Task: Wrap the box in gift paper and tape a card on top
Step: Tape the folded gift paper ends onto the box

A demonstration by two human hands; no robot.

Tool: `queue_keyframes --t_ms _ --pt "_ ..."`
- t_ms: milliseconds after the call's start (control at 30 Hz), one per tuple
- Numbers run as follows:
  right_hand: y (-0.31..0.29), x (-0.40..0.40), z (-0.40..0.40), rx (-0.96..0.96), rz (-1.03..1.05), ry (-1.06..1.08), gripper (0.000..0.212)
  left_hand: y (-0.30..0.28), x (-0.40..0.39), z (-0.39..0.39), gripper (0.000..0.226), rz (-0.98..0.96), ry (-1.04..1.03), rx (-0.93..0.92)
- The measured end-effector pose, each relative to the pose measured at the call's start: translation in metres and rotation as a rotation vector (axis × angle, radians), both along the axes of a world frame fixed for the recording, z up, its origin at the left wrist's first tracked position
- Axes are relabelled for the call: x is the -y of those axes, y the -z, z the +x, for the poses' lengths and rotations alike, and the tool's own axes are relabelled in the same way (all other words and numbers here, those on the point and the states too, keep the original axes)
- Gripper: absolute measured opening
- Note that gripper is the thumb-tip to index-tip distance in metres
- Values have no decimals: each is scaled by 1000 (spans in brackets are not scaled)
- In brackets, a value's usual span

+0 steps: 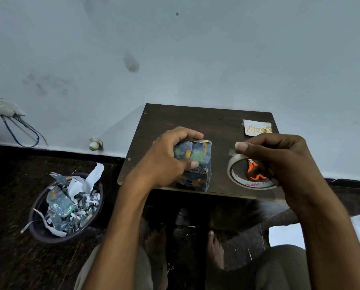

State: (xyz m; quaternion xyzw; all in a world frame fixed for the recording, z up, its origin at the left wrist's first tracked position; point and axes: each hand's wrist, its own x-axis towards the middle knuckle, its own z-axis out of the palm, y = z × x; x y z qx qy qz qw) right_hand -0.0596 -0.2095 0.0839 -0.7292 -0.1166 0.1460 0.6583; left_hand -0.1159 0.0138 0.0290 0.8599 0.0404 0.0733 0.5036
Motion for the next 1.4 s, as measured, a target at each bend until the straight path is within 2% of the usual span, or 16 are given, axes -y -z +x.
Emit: queue_keyframes --t_ms 100,233,367,500,667,833,1067,1233,1400 --pt "-3 0 -1 23 -10 -9 8 -5 2 -1 44 -118 68 10" --pt "-7 1 -2 44 -20 -12 9 -2 3 1 43 -84 69 12" --pt "-9 2 -4 49 -35 -17 12 4 2 4 44 -153 2 13" --pt "-14 2 -7 58 -30 -25 10 13 10 11 41 -169 -95 100" --pt "-18 3 -5 -45 -6 -44 31 21 21 17 39 -206 -171 188" --pt "-31 4 0 -177 50 -170 23 26 23 17 24 -323 -164 169" --pt "-46 -14 11 -181 -29 -337 21 29 28 15 25 -463 -123 187" --pt "-64 -25 19 -207 -116 -472 26 33 29 21 17 -418 -147 235" --pt "-74 -31 27 -260 -173 -594 31 34 29 22 20 -359 -109 282"
